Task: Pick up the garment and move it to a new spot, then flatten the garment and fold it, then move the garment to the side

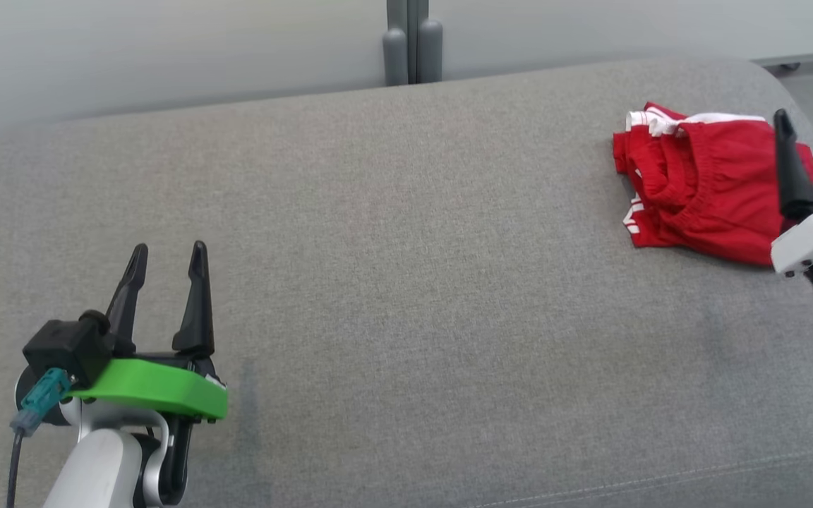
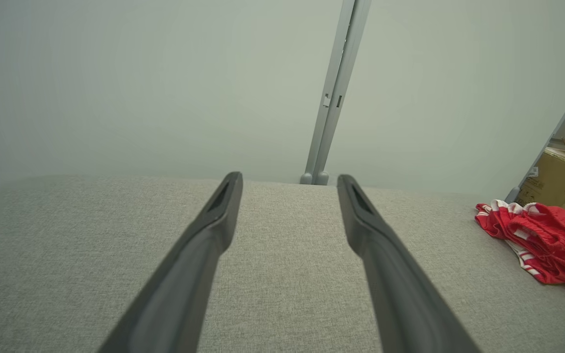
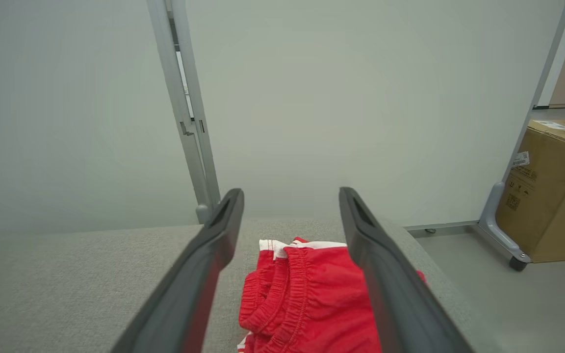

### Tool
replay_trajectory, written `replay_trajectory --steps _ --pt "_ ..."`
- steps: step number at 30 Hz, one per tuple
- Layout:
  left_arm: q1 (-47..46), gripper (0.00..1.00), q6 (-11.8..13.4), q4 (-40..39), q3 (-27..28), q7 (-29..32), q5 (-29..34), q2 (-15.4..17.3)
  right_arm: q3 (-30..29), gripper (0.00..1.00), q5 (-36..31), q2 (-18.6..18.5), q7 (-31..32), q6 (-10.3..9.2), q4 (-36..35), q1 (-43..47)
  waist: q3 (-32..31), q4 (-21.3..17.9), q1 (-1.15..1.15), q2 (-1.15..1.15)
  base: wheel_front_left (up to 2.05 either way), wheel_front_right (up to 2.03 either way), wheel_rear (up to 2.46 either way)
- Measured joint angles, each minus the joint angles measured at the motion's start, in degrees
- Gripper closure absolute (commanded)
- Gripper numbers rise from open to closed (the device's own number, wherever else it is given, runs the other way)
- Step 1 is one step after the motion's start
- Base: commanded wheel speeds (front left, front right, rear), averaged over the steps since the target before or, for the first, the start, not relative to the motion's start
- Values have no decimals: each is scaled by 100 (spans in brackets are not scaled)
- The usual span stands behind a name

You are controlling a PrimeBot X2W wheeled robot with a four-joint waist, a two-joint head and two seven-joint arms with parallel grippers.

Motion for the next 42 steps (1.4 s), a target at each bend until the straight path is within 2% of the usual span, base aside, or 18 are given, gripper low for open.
replay_trajectory --steps 6,18,42 --pt "294 0 33 -51 38 0 -91 -14 -291 0 -319 142 -1 -57 -717 418 -272 114 0 0 0 0 0" --pt "701 0 94 -212 177 -16 -80 65 -660 0 -691 448 -1 -113 -1433 1370 -408 302 0 0 0 0 0" --pt "830 0 119 -522 142 -5 12 131 -1244 0 -1216 717 -8 -121 -2115 2261 -343 344 0 0 0 0 0"
